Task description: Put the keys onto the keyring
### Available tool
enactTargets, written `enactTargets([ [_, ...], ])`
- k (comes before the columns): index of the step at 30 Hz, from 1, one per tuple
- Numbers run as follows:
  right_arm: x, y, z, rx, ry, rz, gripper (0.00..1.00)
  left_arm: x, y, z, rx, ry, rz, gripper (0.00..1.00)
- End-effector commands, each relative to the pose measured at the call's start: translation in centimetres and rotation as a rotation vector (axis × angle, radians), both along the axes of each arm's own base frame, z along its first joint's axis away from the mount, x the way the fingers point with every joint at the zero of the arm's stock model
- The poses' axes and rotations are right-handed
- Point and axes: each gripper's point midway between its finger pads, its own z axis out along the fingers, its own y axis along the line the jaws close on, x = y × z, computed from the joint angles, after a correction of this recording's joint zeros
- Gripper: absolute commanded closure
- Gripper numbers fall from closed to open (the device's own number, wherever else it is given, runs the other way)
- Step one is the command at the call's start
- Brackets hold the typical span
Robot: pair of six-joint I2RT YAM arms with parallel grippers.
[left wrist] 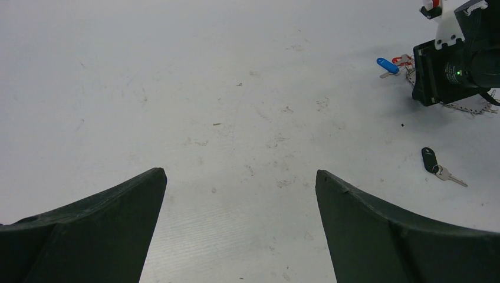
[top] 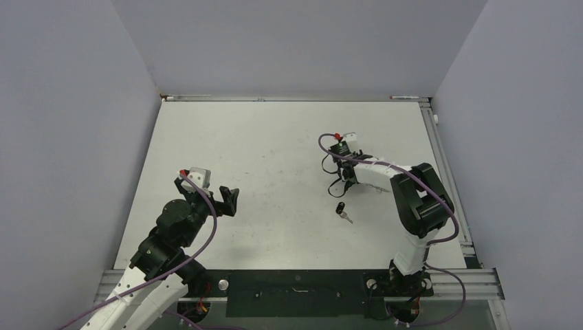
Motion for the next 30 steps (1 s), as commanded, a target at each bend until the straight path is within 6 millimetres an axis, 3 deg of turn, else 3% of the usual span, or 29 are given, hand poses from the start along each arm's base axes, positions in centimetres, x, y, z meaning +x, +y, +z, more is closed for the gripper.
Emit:
enactTargets([
  [1,1.1,-0.4,1.2,-0.065,-0.036,-0.016,0.69,0.1,-0.1,2.2,-0.033,-0.054,-0.006,0.04],
  [15,1.1,-1.0,1.1,-0.161,-0.034,-0.029,0.83,0.1,-0.1,2.3,-0.036,-0.056,-0.007,0.04],
  [20,1.2,-1.0,1.0,-0.170,-0.033,-0.026,0.94,0.0,-0.1,2.3,-0.037,-0.058,-0.007,0.04],
  [30,1.2,-0.2,2.0,-0.131,-0.067,-0.011,0.95,0.0,0.0,2.3,-0.036,-0.057,-0.005,0.04],
])
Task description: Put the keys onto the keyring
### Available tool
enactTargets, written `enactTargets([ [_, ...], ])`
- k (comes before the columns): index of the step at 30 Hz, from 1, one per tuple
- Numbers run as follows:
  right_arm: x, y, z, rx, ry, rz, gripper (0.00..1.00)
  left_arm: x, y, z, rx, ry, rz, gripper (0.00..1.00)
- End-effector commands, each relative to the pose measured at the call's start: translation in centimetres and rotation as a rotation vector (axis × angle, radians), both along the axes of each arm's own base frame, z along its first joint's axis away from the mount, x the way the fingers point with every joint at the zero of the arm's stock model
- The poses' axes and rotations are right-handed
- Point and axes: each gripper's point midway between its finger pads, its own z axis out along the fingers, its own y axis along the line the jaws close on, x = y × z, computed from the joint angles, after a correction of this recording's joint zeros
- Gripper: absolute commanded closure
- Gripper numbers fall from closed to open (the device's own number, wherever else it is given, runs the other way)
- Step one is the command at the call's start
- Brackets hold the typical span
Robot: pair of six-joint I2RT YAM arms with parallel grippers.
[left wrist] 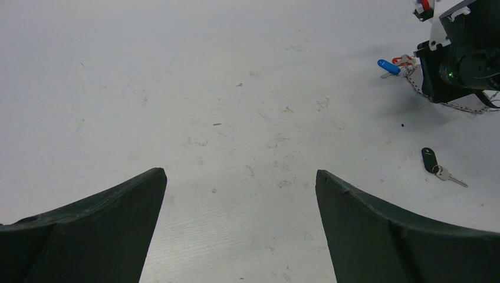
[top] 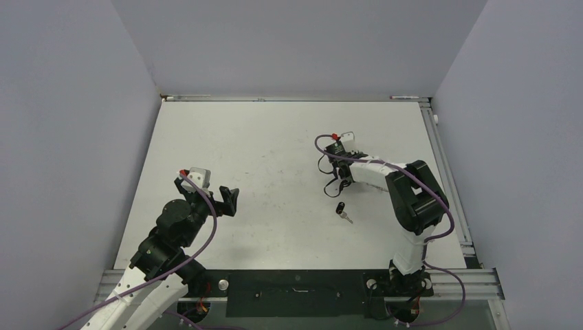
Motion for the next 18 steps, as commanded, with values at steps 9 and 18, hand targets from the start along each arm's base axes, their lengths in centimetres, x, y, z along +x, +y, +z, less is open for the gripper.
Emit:
enactTargets([
  [9,0.4,2.5,5.0,0.192,-0.155,0.033,0.95,0.0,-0.3,2.2,-0.031,-0.064,-0.022,0.04],
  [18,-0.5,5.0,9.1,0.416,-0.241,0.089,0.95,0.2,-0.7,2.3,-0.045,-0.089,-0.039,0.04],
])
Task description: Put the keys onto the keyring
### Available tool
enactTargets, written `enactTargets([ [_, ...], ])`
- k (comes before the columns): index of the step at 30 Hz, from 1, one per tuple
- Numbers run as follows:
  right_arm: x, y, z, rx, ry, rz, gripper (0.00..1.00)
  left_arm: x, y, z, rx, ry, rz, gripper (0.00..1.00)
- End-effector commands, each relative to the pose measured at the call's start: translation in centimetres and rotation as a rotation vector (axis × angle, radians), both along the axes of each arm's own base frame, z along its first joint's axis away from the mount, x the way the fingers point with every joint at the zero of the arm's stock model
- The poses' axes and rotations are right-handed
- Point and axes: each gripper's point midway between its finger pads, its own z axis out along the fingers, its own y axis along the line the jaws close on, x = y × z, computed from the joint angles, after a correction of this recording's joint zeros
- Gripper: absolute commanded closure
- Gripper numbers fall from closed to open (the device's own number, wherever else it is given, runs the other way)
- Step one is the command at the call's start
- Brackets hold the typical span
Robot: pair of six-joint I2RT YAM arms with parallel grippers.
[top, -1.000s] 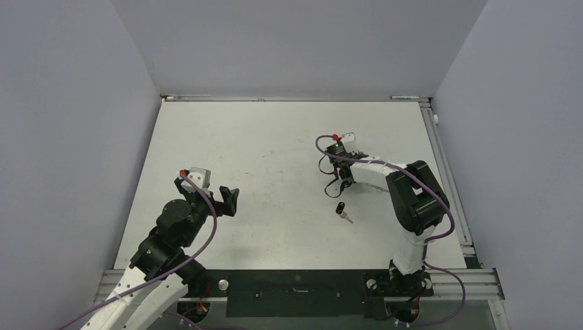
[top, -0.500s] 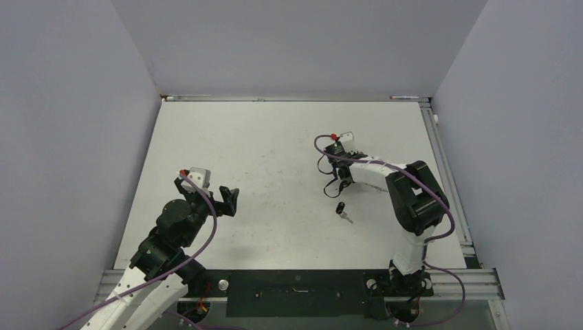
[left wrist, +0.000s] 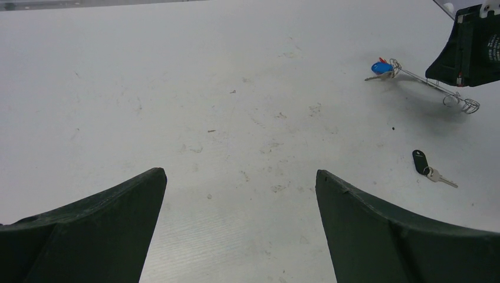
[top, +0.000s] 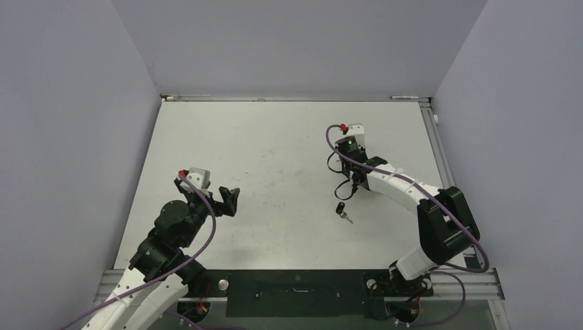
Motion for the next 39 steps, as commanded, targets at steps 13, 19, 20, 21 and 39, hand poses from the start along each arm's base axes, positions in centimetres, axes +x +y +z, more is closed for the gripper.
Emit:
enactTargets([
  [13,-2.1,5.7,10.3,0.518,-0.144,0.043,0.95,-0.2,-2.9,2.0,-0.060,-0.135,-0.159,0.04],
  [19,-2.8,7.6,13.3,0.701,-0.098,-0.013,0.95,-1.0,-3.7,3.2,-0.072,-0.245,-0.235,0.04],
  [20,-2.9,8.0,13.7,0.734,-0.093,-0.018,0.95,-1.2,-3.9,3.4,-0.062,-0.270,-0.257,0.04],
  [21,-3.0,8.5,14.1,0.765,-0.082,-0.021,0.95,-1.3,-4.1,3.5,-0.057,-0.285,-0.270,0.04],
  [39,-5.7,14.8,17.5,0.949,0.073,0.068,0.95,-4.9,-9.1,7.6,0.063,-0.598,-0.653,0.03],
])
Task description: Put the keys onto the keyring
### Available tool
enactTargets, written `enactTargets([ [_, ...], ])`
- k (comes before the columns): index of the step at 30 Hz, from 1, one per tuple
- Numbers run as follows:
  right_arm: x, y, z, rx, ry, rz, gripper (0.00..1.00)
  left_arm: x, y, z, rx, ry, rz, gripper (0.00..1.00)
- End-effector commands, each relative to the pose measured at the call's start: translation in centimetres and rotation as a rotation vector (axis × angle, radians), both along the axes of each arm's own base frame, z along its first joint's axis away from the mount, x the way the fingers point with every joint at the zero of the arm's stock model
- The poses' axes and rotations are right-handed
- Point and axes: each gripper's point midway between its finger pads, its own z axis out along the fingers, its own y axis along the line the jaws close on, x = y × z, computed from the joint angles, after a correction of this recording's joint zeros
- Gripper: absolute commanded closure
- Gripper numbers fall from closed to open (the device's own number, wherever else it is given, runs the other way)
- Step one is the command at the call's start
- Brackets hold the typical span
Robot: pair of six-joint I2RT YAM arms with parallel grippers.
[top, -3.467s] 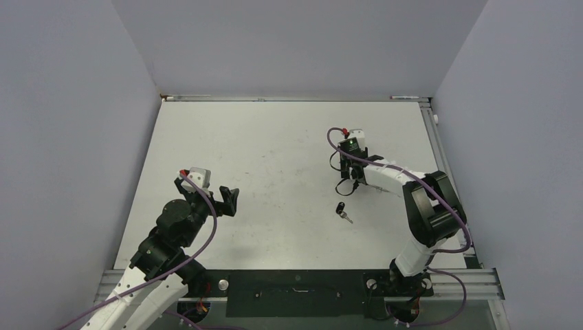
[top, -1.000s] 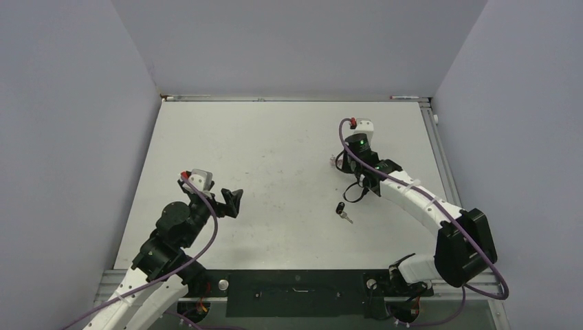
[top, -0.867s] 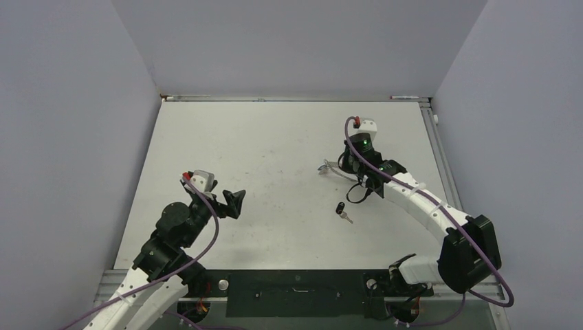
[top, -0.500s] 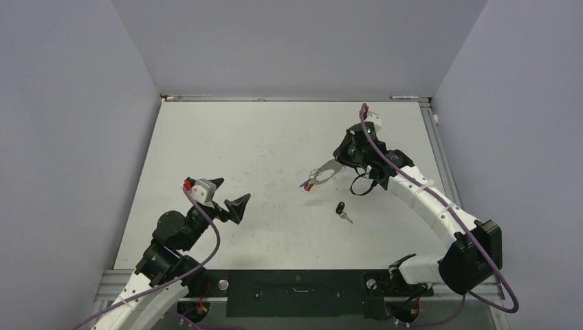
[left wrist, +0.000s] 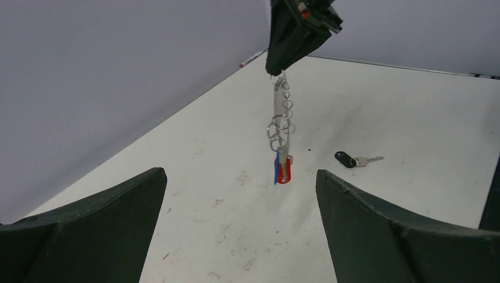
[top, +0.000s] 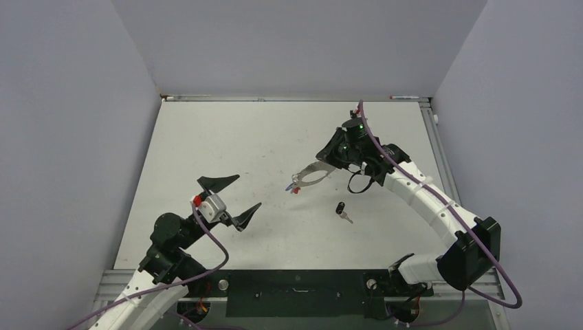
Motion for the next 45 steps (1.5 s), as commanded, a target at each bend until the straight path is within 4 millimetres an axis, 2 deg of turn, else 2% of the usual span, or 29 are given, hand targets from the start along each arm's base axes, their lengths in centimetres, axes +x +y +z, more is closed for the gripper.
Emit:
enactTargets([
  [1,-0.7,3.1,4.2,0.064,-0.088,0.097,0.95,-1.8,-2.3,3.6,-0.021,-0.130,-0.168,0.04],
  [9,-3.5,5.8,5.2,0.035,-0.143,0.280,0.95,-1.5,-4.0,5.1,-0.046,-0.157,-0.233,0.04],
  [14,-5.5,7.5,5.7,0.016,-0.172,0.432,0.95,-1.7,-5.3,4.4,-0.003,-0.153,-0.293,0.04],
  [20,-7.2,8.3,6.2,-0.035,-0.196,0.528,0.95,-2.5,-6.3,4.5,0.007,-0.165,-0.368,0.04],
  [28,-9.2,9.9,6.6,-0.006,-0.169,0.609,0.95,-1.5,-6.7,3.8,0.016,-0.174,-0.328,0.01],
  [34,-10.8,10.4,7.4,-0.030,-0.168,0.670,0.95,-1.2,-7.0,2.1,0.084,-0.162,-0.310,0.00],
  [37,-11.8,10.6,7.1,-0.060,-0.161,0.713,0.95,-1.2,-7.3,1.3,0.105,-0.126,-0.318,0.08],
  [45,-14.9,12.0,7.0,-0.090,-0.172,0.818,0.95,-1.5,-8.0,0.5,0.107,-0.088,-0.350,0.16],
])
